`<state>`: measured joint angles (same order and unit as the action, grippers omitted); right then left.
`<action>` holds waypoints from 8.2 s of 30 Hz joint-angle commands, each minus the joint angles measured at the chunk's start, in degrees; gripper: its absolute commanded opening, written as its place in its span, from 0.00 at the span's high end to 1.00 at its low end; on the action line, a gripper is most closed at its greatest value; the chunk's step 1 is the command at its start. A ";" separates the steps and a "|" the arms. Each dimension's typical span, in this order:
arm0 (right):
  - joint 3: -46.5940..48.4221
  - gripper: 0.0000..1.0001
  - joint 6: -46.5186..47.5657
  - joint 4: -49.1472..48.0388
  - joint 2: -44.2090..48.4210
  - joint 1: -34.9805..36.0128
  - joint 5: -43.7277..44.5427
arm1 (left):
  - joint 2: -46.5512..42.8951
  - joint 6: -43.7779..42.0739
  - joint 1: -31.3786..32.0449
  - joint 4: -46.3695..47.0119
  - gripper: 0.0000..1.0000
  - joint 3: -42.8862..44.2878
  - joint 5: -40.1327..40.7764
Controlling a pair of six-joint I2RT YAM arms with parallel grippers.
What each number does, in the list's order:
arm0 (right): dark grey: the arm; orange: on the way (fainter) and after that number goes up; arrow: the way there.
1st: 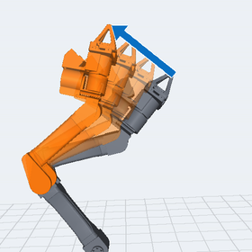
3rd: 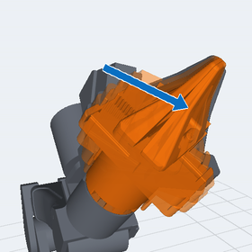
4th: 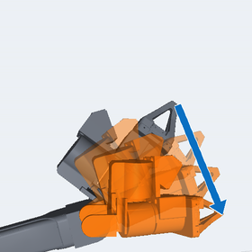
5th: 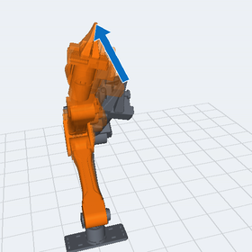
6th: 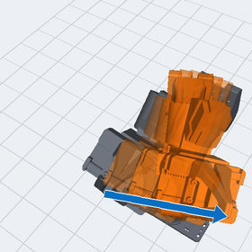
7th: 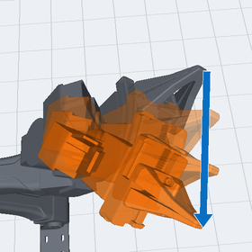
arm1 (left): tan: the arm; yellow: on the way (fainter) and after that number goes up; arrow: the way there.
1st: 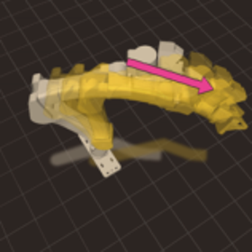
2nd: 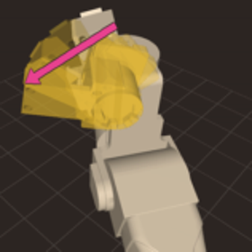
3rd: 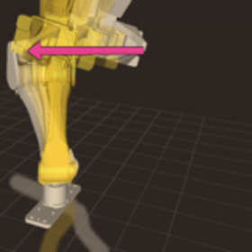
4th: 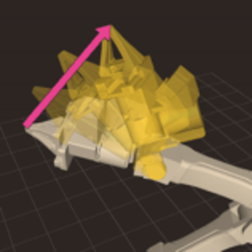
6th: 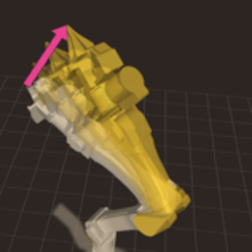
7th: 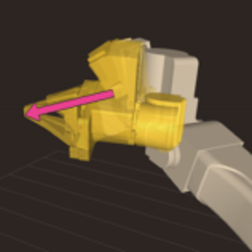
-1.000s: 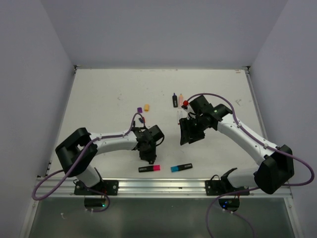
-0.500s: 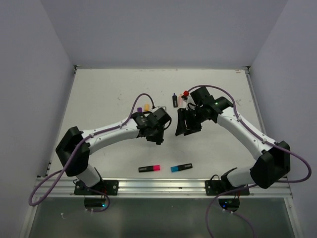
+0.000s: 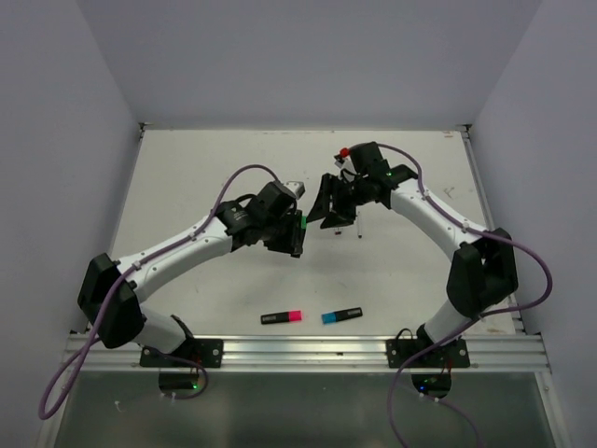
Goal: Open the pen caps
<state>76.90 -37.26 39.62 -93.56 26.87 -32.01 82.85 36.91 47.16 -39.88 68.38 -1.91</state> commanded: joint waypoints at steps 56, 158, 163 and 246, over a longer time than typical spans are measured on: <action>-11.43 1.00 -10.12 -24.77 8.31 -1.03 -20.91 | -13.41 16.27 -6.46 46.30 1.00 -23.64 -35.10; -1.32 1.00 2.71 16.46 7.78 -10.26 9.77 | 46.70 10.29 -13.32 47.79 0.46 19.69 -1.07; 0.52 1.00 2.63 16.11 6.46 -10.35 9.69 | 44.25 9.68 -13.41 46.91 0.39 18.99 -1.34; 68.73 0.58 -2.73 0.11 -60.52 15.84 21.38 | -30.99 8.27 -16.57 2.53 0.26 -10.10 18.70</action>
<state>142.39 -40.91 39.79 -153.62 42.81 -11.88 53.41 44.01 30.76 -35.83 59.09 17.19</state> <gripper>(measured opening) 0.413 0.740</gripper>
